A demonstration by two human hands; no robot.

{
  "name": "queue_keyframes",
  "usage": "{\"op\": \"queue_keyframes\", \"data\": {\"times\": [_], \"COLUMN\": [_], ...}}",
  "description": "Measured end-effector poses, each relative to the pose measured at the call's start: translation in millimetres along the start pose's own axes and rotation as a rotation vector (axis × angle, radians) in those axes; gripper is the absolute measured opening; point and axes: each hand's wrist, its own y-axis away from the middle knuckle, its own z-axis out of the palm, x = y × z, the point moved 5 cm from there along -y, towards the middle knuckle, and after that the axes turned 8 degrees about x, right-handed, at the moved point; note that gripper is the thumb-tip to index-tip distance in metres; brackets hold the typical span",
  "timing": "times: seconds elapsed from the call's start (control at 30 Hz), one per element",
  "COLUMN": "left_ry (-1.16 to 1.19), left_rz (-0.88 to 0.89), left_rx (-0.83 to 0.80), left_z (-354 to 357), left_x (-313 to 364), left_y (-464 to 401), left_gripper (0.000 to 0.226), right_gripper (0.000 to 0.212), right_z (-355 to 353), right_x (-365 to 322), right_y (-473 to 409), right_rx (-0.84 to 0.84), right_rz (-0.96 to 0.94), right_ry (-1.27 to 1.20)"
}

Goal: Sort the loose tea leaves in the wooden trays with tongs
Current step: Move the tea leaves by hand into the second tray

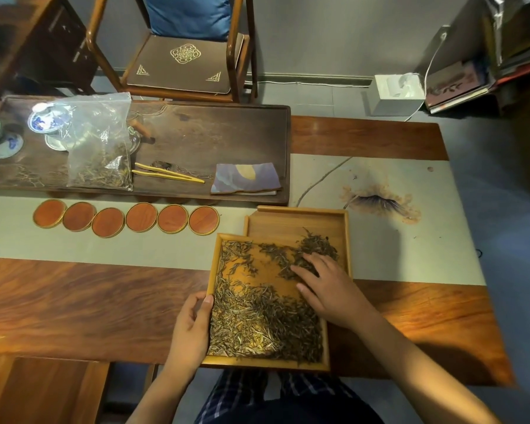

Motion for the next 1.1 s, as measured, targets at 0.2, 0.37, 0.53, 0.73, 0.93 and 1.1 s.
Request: {"op": "queue_keyframes", "data": {"times": [0.2,0.37,0.53,0.73,0.93,1.1], "left_ry": [0.062,0.151,0.187,0.136,0.046,0.043], "left_rz": [-0.010,-0.027,-0.046,-0.014,0.020,0.022], "left_rx": [-0.010,-0.022,-0.023,0.014,0.004,-0.030], "left_z": [0.9,6.4,5.7,0.8,0.7,5.7], "left_x": [3.5,10.5,9.5,8.0,8.3,8.1], "left_y": [1.5,2.5,1.3,-2.1,-4.2,-3.2], "left_gripper": [0.019,0.018,0.018,0.016,0.016,0.017], "right_gripper": [0.053,0.054,0.060,0.064,0.060,0.053], "right_z": [-9.5,4.2,18.1,17.9,9.3,0.2], "right_x": [-33.5,-94.6,-95.5,-55.7,-13.7,3.2], "right_y": [-11.9,-47.3,-58.2,-33.3,-14.3,-12.6], "right_rx": [0.074,0.028,-0.026,-0.055,-0.050,-0.019], "right_rz": [-0.022,-0.164,-0.162,-0.106,-0.038,-0.021], "right_ry": [-0.048,-0.070,-0.002,0.003,0.008,0.029]}}
